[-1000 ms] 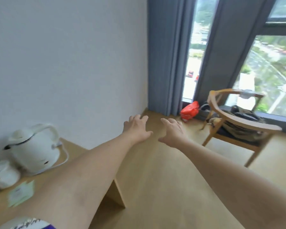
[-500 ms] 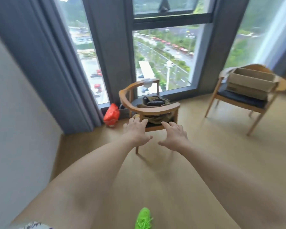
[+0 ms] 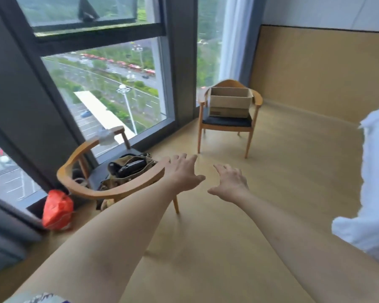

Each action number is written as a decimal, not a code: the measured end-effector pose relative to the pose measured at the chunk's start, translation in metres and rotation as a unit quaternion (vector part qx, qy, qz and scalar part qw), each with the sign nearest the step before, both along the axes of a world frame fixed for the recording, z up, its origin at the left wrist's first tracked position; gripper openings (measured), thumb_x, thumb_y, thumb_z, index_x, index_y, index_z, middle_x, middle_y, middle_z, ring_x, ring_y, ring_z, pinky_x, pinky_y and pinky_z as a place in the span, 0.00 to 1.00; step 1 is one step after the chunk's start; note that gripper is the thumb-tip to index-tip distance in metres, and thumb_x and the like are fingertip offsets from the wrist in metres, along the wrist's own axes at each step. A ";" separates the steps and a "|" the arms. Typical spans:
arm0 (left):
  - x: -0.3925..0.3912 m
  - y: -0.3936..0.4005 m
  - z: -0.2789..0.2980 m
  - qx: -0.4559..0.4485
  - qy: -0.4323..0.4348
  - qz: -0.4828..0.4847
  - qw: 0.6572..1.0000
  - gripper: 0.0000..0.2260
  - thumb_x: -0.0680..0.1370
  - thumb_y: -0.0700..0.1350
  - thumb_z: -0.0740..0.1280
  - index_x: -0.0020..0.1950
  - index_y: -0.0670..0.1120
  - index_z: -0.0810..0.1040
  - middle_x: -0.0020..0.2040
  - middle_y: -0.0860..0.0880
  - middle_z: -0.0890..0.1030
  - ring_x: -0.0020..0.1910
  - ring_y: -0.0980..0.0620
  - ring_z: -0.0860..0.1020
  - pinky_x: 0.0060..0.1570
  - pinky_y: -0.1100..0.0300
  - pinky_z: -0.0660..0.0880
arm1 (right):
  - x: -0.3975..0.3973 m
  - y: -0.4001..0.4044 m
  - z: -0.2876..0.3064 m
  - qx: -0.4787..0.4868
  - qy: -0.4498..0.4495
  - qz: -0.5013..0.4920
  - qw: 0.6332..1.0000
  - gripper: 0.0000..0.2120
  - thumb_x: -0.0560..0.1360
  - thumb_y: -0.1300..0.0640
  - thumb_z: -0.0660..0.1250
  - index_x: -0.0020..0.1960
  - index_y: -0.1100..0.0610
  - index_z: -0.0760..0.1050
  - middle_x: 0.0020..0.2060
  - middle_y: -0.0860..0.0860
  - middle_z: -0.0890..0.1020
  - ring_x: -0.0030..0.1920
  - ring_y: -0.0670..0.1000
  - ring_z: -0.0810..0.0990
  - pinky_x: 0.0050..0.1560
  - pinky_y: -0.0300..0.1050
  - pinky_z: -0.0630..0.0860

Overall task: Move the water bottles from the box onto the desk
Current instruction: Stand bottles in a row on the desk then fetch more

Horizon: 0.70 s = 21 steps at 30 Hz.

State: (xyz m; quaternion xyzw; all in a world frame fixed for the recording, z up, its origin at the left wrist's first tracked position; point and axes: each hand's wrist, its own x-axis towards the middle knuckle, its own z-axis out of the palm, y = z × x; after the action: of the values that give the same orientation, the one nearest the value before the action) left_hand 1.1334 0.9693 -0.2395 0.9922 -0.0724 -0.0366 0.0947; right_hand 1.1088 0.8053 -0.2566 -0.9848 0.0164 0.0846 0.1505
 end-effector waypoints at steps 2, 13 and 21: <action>0.026 -0.015 -0.009 0.006 0.003 -0.028 1.000 0.35 0.76 0.65 0.69 0.79 0.55 0.63 0.79 0.46 0.67 0.76 0.41 0.65 0.69 0.41 0.67 | 0.019 -0.013 -0.003 0.006 0.010 -0.019 1.000 0.42 0.72 0.40 0.73 0.80 0.45 0.57 0.76 0.51 0.65 0.74 0.57 0.63 0.70 0.53 0.67; 0.236 -0.090 -0.059 0.007 0.011 -0.067 0.998 0.34 0.74 0.66 0.70 0.77 0.56 0.66 0.76 0.44 0.69 0.74 0.40 0.66 0.66 0.41 0.69 | 0.192 -0.101 -0.036 0.018 0.022 -0.074 0.997 0.42 0.73 0.41 0.74 0.80 0.45 0.56 0.76 0.51 0.64 0.75 0.57 0.61 0.70 0.54 0.66; 0.404 -0.144 -0.029 0.045 -0.033 -0.050 0.997 0.31 0.72 0.67 0.70 0.71 0.56 0.70 0.69 0.47 0.74 0.68 0.42 0.71 0.58 0.42 0.73 | 0.361 -0.161 -0.001 0.031 -0.025 -0.051 0.998 0.40 0.74 0.42 0.74 0.79 0.47 0.59 0.75 0.52 0.67 0.74 0.58 0.64 0.69 0.56 0.68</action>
State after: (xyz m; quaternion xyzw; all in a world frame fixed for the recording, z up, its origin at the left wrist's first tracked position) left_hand 1.5375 0.8257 -0.2685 0.9913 -0.1233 -0.0113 0.0458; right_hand 1.4698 0.6444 -0.2579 -0.9794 0.0605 0.0530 0.1851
